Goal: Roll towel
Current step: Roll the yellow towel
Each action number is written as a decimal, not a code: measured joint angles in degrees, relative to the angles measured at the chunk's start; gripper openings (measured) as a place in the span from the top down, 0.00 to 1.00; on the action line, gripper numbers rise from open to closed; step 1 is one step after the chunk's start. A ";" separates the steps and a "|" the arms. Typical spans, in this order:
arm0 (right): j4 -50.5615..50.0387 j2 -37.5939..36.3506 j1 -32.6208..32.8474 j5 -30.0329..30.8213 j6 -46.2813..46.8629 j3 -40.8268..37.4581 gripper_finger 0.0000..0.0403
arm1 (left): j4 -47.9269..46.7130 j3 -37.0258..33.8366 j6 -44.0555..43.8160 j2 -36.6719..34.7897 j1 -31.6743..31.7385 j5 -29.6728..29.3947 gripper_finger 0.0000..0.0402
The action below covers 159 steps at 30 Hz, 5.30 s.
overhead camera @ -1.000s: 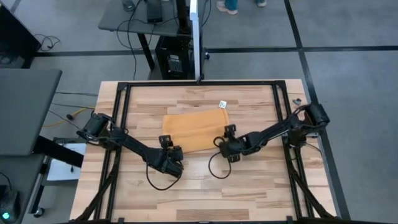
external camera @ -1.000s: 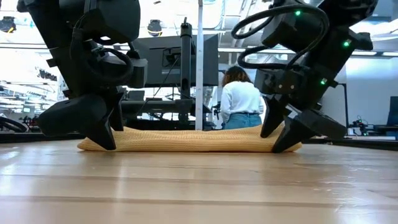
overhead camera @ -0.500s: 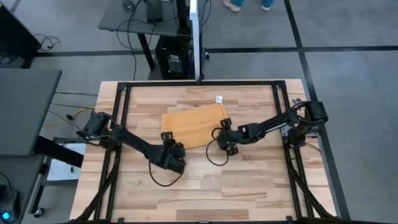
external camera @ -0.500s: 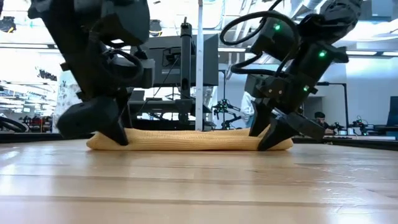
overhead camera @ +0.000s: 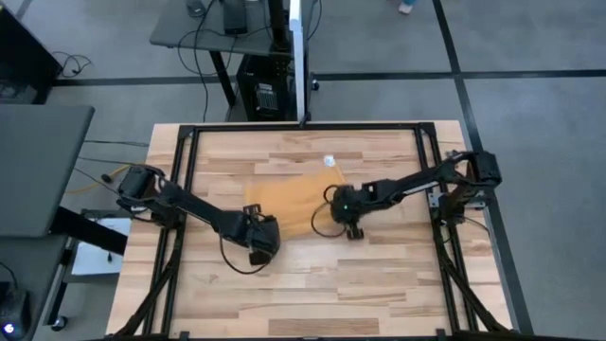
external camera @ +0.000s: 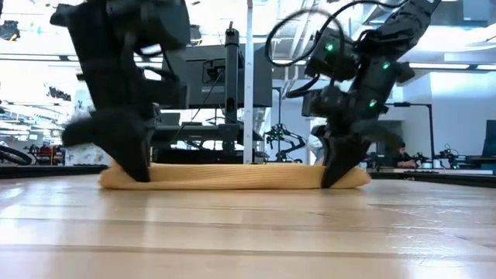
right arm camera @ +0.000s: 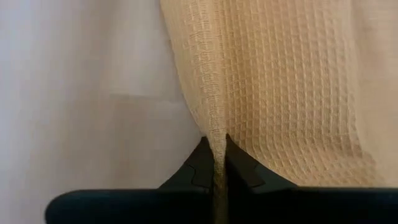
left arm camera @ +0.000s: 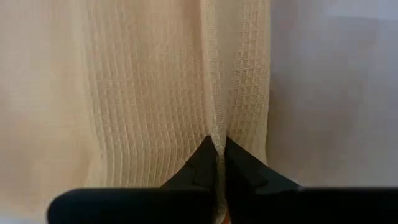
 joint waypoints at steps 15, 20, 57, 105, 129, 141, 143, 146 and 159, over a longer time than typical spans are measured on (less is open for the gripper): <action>-1.39 -10.72 10.63 -15.43 19.39 0.62 1.00 | 13.94 -12.38 -14.44 -18.64 0.27 17.12 1.00; -1.67 -10.48 5.93 -24.77 20.60 0.52 1.00 | 14.33 -12.84 -11.70 -18.60 2.11 19.13 1.00; 3.68 3.89 -25.57 -54.42 17.04 -2.81 1.00 | 14.39 -17.57 -4.62 -19.98 22.63 21.23 1.00; 32.89 3.67 -13.73 -27.60 27.03 0.36 0.98 | 24.06 -23.37 -0.05 -29.39 23.85 23.11 0.74; 43.03 7.71 -22.40 -19.84 22.95 -8.28 1.00 | 28.90 -32.48 7.24 -29.51 41.67 15.83 0.74; 41.49 -5.45 -20.03 -20.92 26.48 -8.17 1.00 | 20.95 -20.87 9.26 -31.41 43.44 24.54 0.74; 42.56 -4.07 -16.48 -15.89 26.46 -8.17 1.00 | 20.80 -21.16 10.73 -31.08 42.39 27.13 0.74; 49.56 0.97 -12.20 -13.14 27.74 -8.22 1.00 | 21.87 -22.83 11.79 -29.91 40.86 28.69 0.74; 61.17 15.87 -11.69 -9.97 26.90 -8.21 1.00 | 27.27 -30.16 13.33 -24.15 39.39 28.72 0.74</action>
